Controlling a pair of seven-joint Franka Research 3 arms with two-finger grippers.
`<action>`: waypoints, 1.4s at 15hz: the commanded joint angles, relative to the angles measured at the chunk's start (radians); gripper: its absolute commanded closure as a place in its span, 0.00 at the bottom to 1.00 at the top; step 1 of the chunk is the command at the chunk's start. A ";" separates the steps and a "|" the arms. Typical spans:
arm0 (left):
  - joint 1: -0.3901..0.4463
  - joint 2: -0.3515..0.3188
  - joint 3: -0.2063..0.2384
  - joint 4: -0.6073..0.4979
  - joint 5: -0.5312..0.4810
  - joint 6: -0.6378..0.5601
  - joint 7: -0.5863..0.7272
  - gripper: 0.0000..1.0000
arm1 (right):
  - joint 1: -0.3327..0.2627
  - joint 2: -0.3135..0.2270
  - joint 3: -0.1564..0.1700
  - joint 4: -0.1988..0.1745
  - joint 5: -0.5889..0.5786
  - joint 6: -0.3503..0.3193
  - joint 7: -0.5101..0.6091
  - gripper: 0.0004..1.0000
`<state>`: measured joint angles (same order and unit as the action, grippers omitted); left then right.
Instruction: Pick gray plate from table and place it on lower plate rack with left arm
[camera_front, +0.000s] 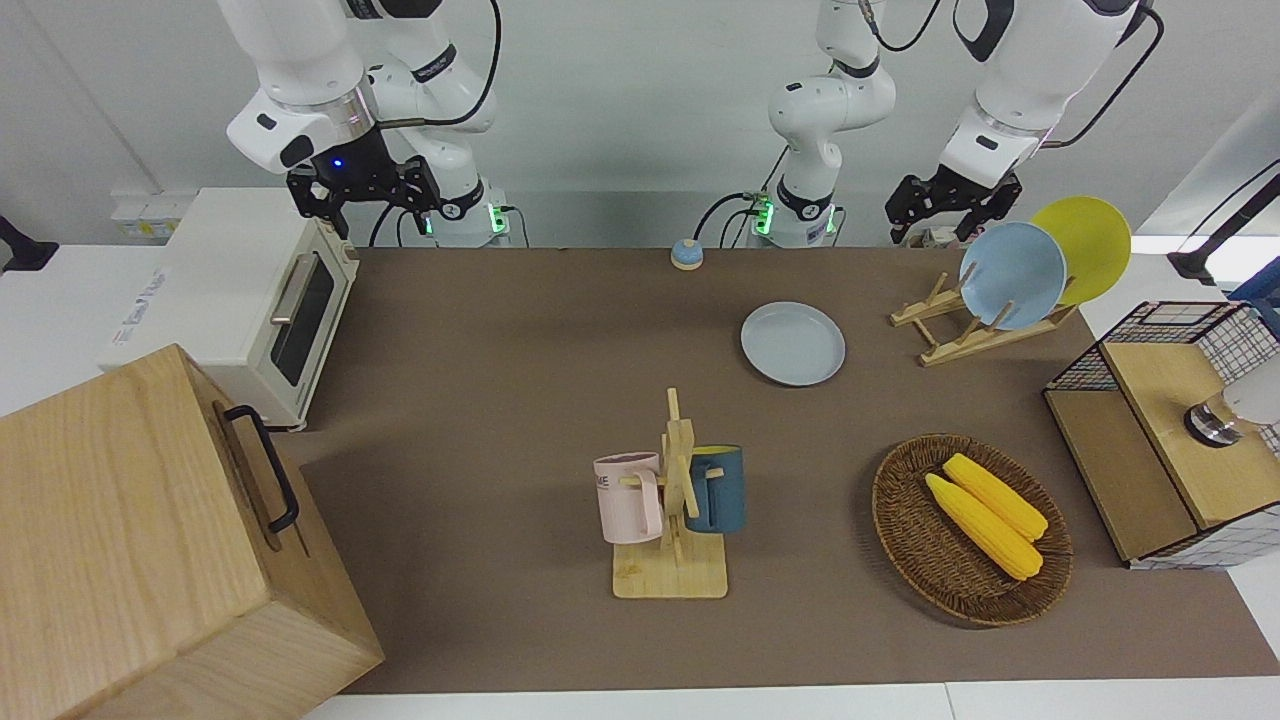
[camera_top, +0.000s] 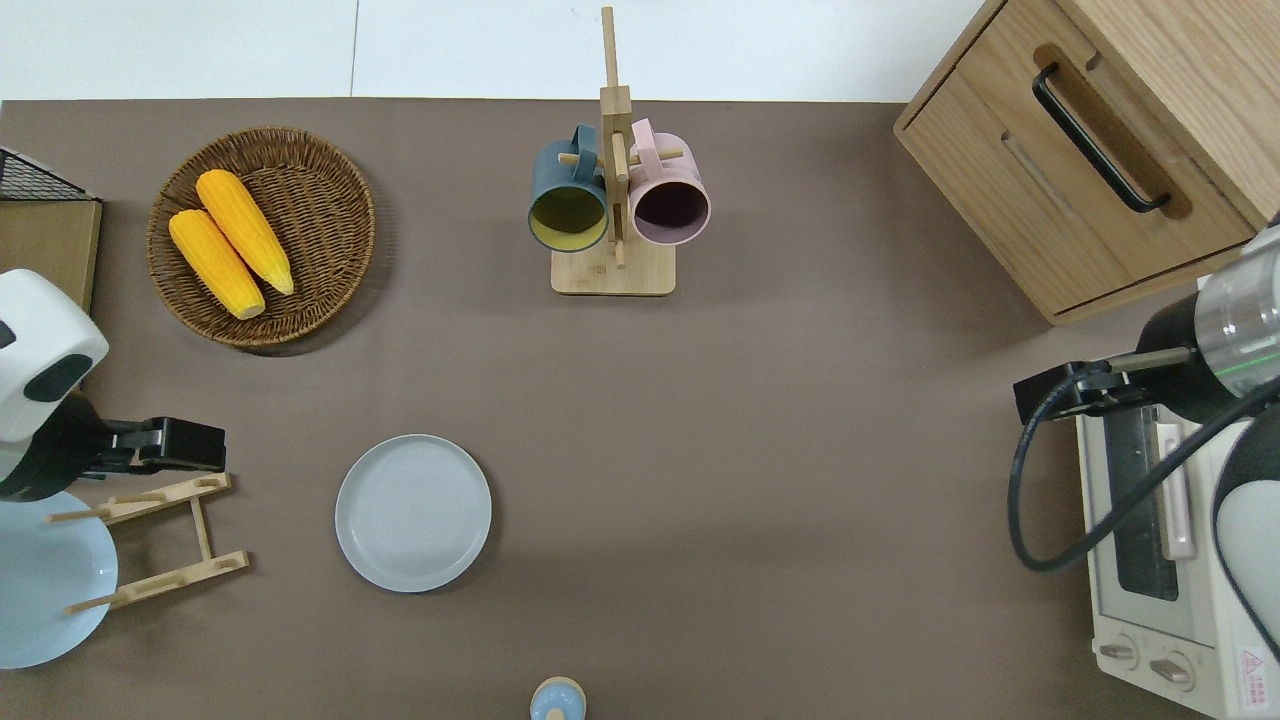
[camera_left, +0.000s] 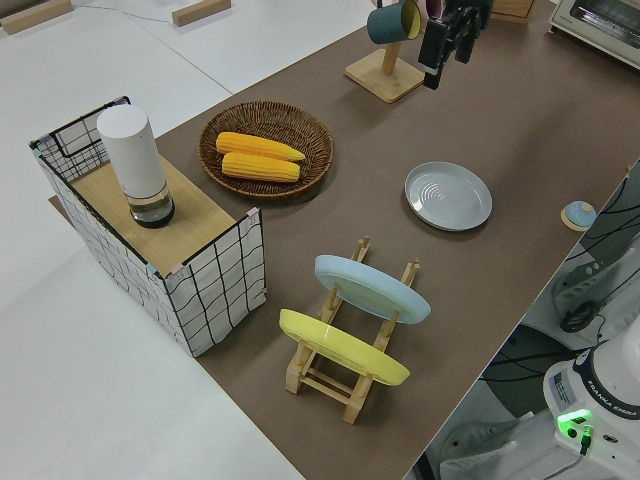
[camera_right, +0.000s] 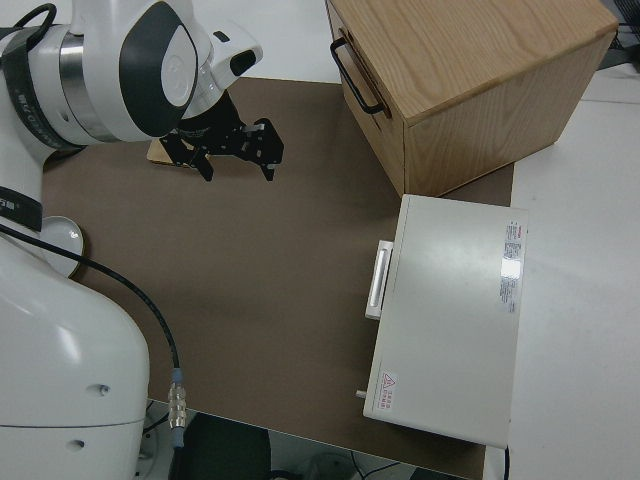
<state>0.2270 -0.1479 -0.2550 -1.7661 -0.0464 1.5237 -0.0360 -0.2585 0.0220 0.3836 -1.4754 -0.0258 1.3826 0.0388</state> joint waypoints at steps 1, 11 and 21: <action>-0.008 -0.031 0.003 -0.056 -0.006 0.006 -0.015 0.01 | -0.024 -0.002 0.021 0.007 -0.006 -0.013 0.012 0.02; -0.011 -0.177 0.014 -0.320 -0.063 0.174 -0.002 0.01 | -0.024 -0.002 0.021 0.007 -0.006 -0.011 0.012 0.02; -0.012 -0.196 0.003 -0.561 -0.089 0.438 -0.004 0.01 | -0.024 -0.002 0.021 0.007 -0.005 -0.011 0.012 0.02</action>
<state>0.2264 -0.2991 -0.2561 -2.2269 -0.1139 1.8738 -0.0385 -0.2585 0.0220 0.3836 -1.4755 -0.0258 1.3826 0.0388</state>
